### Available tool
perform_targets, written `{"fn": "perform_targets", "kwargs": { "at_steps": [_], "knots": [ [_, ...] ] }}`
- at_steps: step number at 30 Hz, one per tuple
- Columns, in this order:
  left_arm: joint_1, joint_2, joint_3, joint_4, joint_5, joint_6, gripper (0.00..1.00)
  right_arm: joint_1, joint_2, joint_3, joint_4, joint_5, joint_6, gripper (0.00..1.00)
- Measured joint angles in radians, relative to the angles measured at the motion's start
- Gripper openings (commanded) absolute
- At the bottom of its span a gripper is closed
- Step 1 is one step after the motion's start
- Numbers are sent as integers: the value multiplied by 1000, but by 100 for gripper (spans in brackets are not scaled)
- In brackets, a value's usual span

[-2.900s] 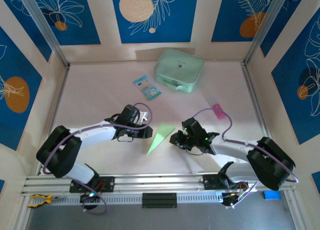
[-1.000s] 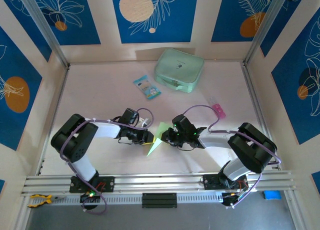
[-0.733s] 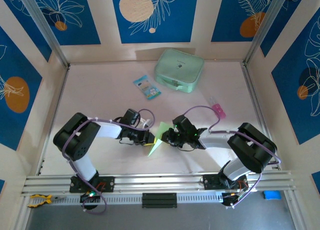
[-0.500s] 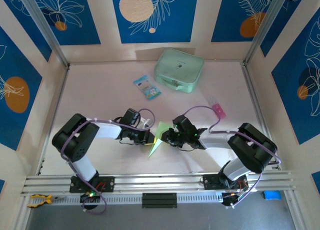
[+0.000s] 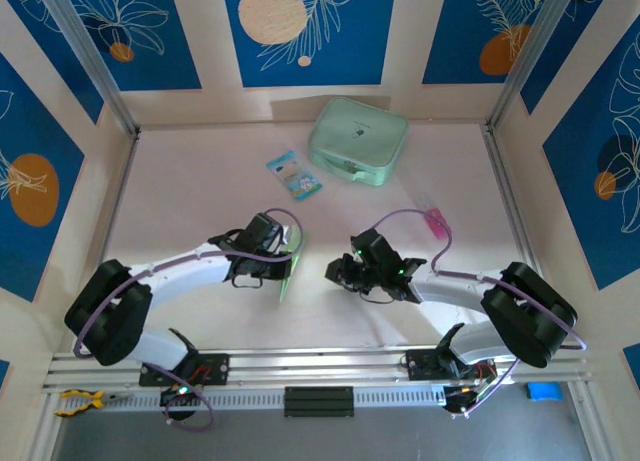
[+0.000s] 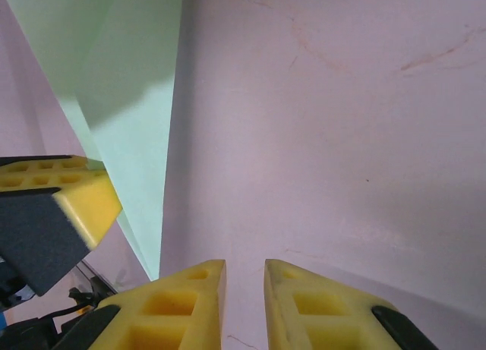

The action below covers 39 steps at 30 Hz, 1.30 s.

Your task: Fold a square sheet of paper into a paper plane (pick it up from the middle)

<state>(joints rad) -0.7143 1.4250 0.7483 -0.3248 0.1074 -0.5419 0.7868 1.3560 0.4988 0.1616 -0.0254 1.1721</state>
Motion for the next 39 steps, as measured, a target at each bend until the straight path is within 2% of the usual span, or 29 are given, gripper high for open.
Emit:
{"fn": "perform_targets", "kwargs": {
  "at_steps": [6, 10, 16, 23, 39],
  "knots": [
    [-36, 1, 1, -87, -114, -10, 3, 19, 9, 1, -2, 1, 0, 22],
    [-42, 3, 1, -114, -142, -29, 5, 24, 34, 15, -2, 3, 0, 22],
    [-43, 2, 1, -108, -138, -40, 11, 41, 55, 25, -1, 4, 1, 22],
    [-43, -1, -2, -98, -126, -54, 13, 45, 53, 25, -5, 27, 14, 22],
    [-43, 10, -11, -71, -87, -55, 16, 45, -42, -4, -75, 105, 62, 22]
  ]
}}
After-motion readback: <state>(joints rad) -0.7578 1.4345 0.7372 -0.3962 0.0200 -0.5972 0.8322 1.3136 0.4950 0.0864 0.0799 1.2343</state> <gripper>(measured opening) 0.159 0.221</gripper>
